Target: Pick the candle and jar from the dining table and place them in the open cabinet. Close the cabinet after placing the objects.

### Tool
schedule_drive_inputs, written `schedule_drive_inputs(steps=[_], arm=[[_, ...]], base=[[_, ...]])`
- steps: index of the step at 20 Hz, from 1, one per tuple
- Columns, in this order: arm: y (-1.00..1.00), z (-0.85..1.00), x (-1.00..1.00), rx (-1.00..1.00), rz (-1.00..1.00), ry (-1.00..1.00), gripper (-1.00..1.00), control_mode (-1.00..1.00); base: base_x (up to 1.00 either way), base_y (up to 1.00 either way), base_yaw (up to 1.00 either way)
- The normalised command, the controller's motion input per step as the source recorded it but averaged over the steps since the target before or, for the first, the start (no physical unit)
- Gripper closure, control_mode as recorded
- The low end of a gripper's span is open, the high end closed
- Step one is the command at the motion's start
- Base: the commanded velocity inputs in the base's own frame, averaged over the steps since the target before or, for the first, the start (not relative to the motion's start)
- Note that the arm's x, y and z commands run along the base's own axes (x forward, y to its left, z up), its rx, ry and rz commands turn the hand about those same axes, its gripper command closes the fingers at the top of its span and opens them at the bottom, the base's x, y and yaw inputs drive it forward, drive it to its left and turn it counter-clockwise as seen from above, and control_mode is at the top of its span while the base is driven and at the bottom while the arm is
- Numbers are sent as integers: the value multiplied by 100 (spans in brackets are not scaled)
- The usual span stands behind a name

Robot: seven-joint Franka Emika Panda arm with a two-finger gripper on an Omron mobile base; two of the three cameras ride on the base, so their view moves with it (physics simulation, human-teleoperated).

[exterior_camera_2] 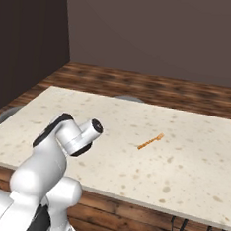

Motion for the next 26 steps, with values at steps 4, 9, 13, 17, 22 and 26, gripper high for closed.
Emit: schedule_drive_inputs(steps=[4,9,13,17,22,26], arm=[[8,-19,-2,2,0,0,-100,-100],[8,-19,-2,3,0,0,-100,-100],[8,-21,-8,3,0,0,-100,-100],[6,-21,-11,4,0,1,-100,-100],[8,-17,-2,3,0,1,-100,-100],[10,-13,0,2,0,0,-100,-100]], base=[[0,0,0],[0,0,0],[0,0,0],[0,0,0],[0,0,0],[0,0,0]])
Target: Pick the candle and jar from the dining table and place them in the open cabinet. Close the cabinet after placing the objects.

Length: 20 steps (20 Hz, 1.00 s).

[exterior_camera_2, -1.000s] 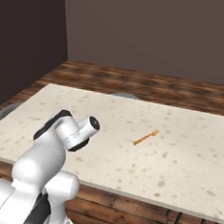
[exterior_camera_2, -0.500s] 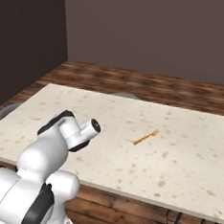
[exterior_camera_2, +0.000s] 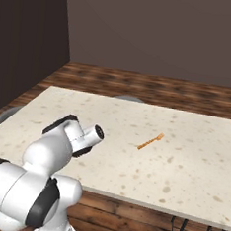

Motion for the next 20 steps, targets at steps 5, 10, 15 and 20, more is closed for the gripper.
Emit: schedule_drive_inputs(steps=[5,10,15,20], arm=[[9,-9,-6,3,0,0,-100,-100],[2,-1,-24,4,0,-1,-100,-100],[0,0,-38,3,0,-3,-100,-100],[4,0,-19,1,-1,0,-100,-100]], base=[[0,0,0],[0,0,0],[0,0,0],[0,0,0]])
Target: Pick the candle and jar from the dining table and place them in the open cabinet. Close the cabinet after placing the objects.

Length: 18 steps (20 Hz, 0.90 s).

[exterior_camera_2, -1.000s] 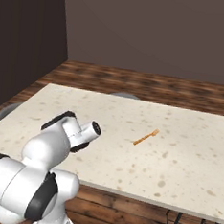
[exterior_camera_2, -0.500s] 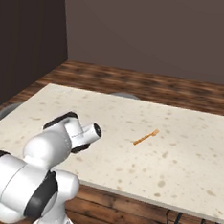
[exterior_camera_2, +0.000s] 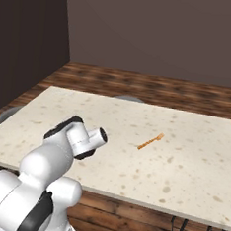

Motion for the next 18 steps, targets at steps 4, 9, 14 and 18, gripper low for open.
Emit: schedule_drive_inputs(steps=[4,9,14,18], arm=[[12,0,0,0,-3,0,-100,-100],[8,0,0,0,-5,0,-100,-100],[8,0,0,0,-4,0,-100,-100],[7,0,0,0,-2,0,-100,-100]], base=[[0,0,0],[0,0,0],[0,0,0],[0,0,0]])
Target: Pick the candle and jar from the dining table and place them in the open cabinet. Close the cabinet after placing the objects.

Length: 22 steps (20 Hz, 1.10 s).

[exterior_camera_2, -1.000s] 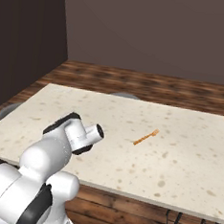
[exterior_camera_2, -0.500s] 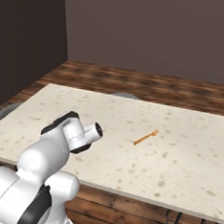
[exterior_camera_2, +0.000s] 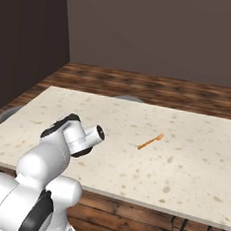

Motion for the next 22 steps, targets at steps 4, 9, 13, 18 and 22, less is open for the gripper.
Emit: schedule_drive_inputs(steps=[4,9,13,18,22], arm=[[9,-1,0,0,-1,1,-100,-100],[8,-4,0,0,-1,1,-100,-100],[7,-7,0,0,-1,1,-100,-100],[8,-9,0,0,-1,1,-100,-100],[9,-8,-4,0,0,0,-100,-100]], base=[[0,0,0],[0,0,0],[0,0,0],[0,0,0],[0,0,0]])
